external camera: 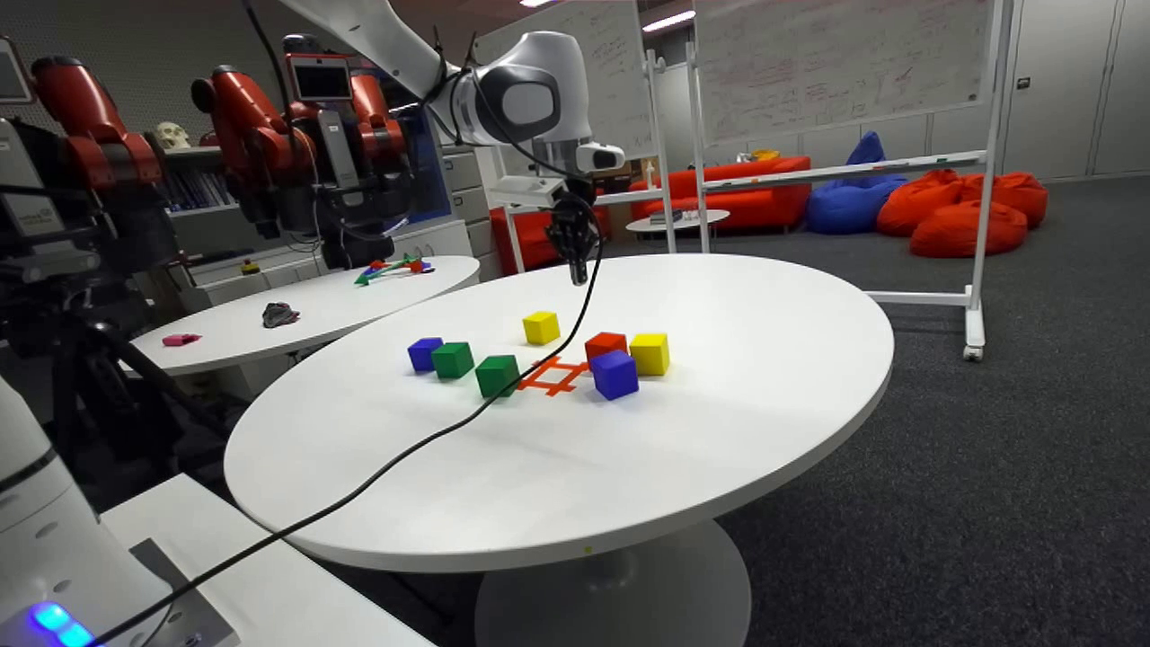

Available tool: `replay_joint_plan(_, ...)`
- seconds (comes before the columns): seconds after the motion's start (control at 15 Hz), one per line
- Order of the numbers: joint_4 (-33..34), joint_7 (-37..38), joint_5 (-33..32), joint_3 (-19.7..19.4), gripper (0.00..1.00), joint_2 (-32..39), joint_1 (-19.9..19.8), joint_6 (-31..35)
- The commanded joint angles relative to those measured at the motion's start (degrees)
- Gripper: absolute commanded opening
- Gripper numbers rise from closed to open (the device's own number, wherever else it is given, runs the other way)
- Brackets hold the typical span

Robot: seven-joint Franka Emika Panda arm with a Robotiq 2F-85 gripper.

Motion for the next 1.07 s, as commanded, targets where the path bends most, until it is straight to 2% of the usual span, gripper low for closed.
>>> replay_joint_plan(0.0, 1.12, -1.43, 0.59, 0.13, 0.0, 0.6, -1.51, 0.3)
replay_joint_plan(1.0, 0.6, 0.09, -0.89, -0.29, 0.0, 0.41, -0.59, -0.2)
